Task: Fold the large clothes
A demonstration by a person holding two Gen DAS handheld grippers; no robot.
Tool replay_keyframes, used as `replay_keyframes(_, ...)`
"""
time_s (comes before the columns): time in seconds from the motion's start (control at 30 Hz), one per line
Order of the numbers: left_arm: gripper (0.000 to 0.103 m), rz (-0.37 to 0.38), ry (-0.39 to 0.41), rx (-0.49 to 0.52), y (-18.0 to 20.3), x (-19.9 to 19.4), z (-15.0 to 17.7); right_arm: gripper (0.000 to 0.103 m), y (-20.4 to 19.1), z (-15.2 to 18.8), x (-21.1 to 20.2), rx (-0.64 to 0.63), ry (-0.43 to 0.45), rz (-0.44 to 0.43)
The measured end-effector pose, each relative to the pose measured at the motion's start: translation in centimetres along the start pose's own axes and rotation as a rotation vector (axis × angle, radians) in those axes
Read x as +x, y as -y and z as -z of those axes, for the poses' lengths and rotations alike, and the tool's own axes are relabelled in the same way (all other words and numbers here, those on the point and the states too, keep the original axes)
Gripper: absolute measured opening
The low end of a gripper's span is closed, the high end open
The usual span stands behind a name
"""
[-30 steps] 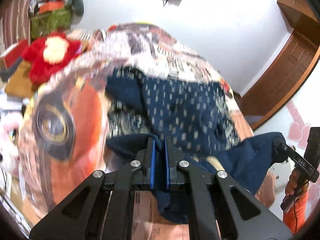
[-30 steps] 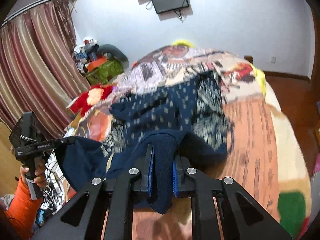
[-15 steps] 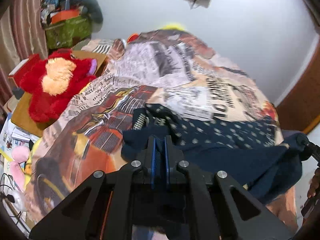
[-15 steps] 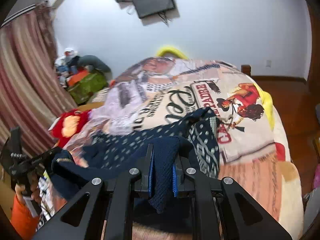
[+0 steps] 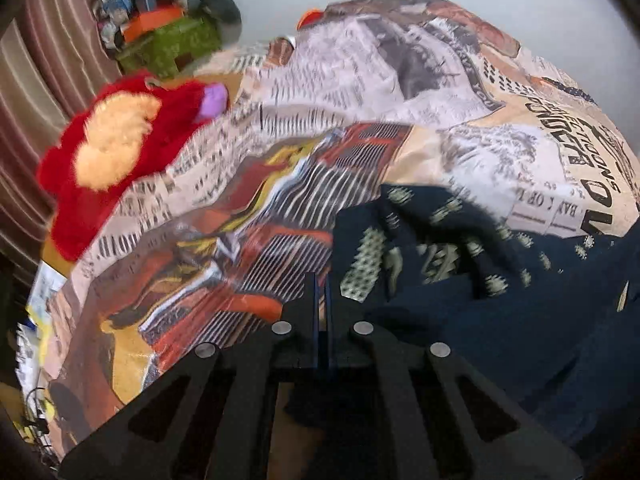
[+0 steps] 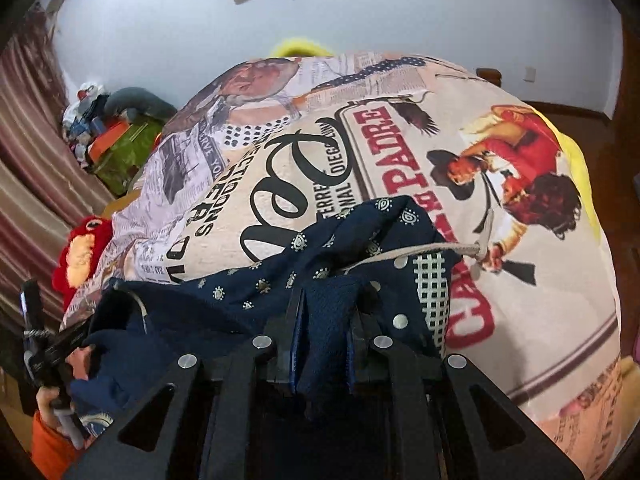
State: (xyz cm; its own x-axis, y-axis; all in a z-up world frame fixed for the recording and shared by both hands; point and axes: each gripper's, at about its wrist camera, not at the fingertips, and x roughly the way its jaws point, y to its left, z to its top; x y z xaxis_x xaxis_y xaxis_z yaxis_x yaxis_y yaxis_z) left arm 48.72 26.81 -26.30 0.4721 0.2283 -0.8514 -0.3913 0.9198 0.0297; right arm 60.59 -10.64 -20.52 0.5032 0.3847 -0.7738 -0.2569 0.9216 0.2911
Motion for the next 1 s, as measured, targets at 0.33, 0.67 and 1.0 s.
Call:
replay_keyframes(0.33, 0.013, 0.042, 0.061, 0.080, -2.2, -7.8, -0.7, 0.019, 0.2, -1.9, -5.0, -0.040, 0.015, 0.109)
replay_keyframes(0.67, 0.057, 0.155, 0.125, 0.176, 1.1, -14.3, -0.3, 0.075, -1.7, -0.5, -12.5, -0.091, 0.127, 0.044)
replay_keyframes(1.0, 0.061, 0.186, 0.044, 0.466, 9.1, -11.2, 2.9, 0.079, -5.0, 3.8, -10.4, -0.235, 0.033, 0.035)
